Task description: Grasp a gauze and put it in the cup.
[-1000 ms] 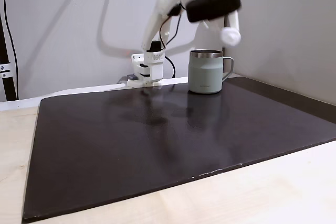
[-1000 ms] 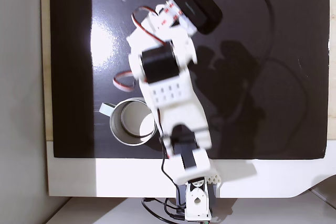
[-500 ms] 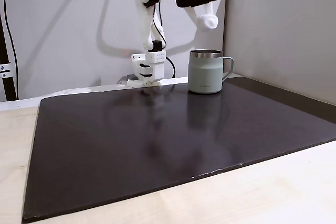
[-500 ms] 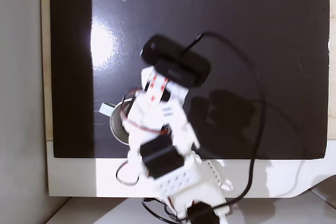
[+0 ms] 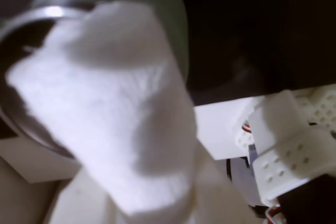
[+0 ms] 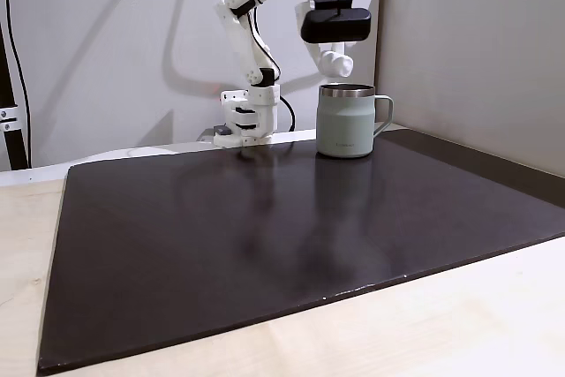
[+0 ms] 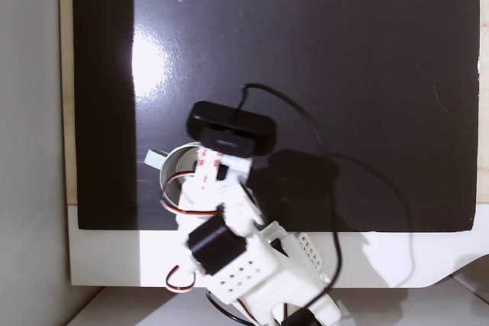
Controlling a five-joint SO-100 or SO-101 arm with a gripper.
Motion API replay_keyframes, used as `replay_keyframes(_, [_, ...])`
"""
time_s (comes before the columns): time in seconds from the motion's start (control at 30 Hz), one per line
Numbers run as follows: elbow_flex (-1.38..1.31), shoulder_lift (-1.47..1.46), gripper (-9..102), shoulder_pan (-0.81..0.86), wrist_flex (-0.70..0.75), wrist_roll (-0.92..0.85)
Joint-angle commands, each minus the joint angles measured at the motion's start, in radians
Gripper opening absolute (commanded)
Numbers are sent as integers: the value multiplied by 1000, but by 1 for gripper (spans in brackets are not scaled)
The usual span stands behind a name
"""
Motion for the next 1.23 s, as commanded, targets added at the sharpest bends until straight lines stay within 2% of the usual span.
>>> replay_keyframes(0.0, [-6,-34,0,-43,3,31])
replay_keyframes(0.23, [-26,-106,0,-132,-2,84])
replay_keyframes(0.53, [-61,-149,1,-167,-5,117])
replay_keyframes(0.6, [-61,-152,8,-164,-5,117])
replay_keyframes(0.7, [-61,-152,30,-156,-5,123])
replay_keyframes(0.8, [-60,-155,40,-150,-5,133])
replay_keyframes(1.2, [-61,-167,43,-132,-5,129])
